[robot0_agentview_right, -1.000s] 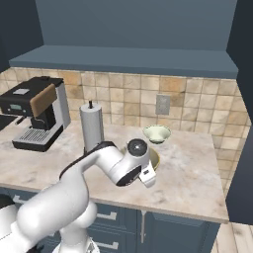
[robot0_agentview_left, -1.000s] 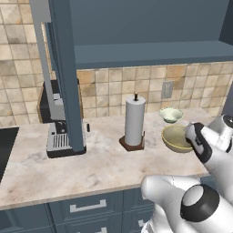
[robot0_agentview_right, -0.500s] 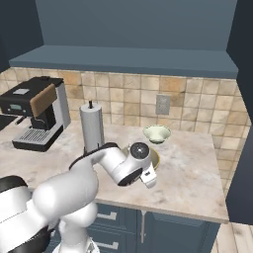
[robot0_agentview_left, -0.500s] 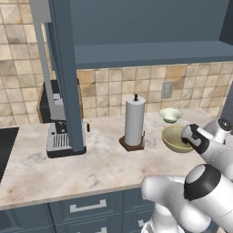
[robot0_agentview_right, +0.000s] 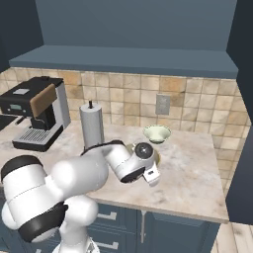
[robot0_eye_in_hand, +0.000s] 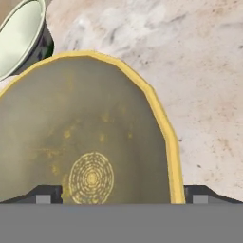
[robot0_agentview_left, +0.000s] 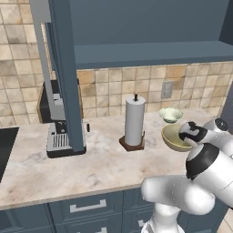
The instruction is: Pick up the bowls on the counter and stack them on top of one another in the open cabinet. Place the smaller bowl on top of the larger bowl.
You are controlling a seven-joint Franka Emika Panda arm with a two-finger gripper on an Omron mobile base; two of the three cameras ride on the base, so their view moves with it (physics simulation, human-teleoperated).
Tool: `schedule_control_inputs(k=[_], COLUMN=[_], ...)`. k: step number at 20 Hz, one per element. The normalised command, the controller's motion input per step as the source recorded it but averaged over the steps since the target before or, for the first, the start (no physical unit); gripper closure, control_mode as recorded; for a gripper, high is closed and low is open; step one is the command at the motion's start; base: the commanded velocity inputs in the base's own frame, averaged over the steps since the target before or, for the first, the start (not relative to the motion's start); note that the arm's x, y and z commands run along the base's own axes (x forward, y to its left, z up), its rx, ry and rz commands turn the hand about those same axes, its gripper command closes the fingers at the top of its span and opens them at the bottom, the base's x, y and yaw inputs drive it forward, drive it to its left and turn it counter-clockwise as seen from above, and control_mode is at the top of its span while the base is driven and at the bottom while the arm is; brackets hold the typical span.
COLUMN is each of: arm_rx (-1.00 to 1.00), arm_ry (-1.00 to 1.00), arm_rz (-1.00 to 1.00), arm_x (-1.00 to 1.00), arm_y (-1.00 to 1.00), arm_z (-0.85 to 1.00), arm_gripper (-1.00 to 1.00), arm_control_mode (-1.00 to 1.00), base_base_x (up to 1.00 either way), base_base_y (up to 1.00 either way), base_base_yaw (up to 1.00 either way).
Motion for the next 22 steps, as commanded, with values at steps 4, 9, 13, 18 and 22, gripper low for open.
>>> schedule_control_inputs(k=[4, 9, 13, 18, 22], arm_rx=[0.01, 0.0, 0.0, -0.02, 0.0], arm_ry=[0.0, 0.0, -0.01, -0.04, -0.02], arm_rz=[0.0, 0.0, 0.0, 0.0, 0.0], arm_x=[0.22, 0.15, 0.08, 0.0, -0.02], arm_y=[-0.05, 0.0, 0.02, 0.16, 0.09], arm_z=[-0.19, -0.16, -0.25, -0.55, -0.32], arm_gripper=[-1.0, 1.0, 1.0, 1.0, 1.0], arm_control_mode=[-1.0, -1.0, -1.0, -1.0, -1.0], base_base_x=[0.0, 0.0, 0.0, 0.0, 0.0], base_base_y=[0.0, 0.0, 0.0, 0.0, 0.0], base_base_yaw=[0.0, 0.0, 0.0, 0.0, 0.0])
